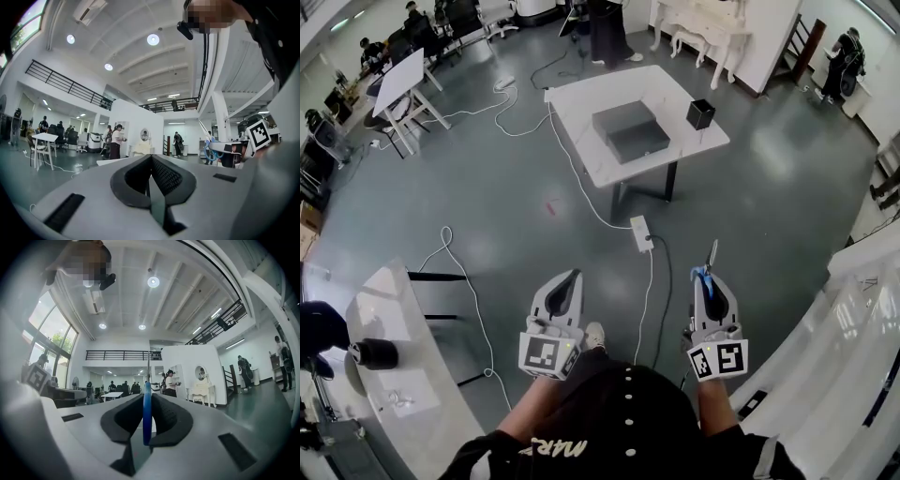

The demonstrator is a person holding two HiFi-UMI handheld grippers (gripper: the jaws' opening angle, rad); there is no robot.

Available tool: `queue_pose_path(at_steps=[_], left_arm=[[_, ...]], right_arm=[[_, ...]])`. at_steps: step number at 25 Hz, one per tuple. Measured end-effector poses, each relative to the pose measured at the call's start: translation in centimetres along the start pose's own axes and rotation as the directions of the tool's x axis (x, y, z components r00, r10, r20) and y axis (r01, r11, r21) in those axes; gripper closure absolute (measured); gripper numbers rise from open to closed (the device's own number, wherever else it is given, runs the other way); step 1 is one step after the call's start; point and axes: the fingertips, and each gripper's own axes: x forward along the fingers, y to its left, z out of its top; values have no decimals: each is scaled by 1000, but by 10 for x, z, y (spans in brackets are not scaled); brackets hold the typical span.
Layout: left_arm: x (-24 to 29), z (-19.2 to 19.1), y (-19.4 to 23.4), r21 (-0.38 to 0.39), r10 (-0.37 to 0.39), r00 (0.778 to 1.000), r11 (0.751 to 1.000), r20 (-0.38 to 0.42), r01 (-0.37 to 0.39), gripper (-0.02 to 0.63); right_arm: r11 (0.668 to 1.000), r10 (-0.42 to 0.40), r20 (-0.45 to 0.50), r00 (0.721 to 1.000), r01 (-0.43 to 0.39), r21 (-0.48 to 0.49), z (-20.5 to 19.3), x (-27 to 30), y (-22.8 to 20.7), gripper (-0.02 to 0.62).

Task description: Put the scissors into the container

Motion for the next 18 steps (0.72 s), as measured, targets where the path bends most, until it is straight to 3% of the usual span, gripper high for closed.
queue_pose_path(at_steps=[18], left_arm=[[55, 3, 89, -15, 7, 1000, 1000, 12, -7, 580]], right_arm=[[1000, -30, 5, 1000, 30, 6, -9, 98, 7, 535]])
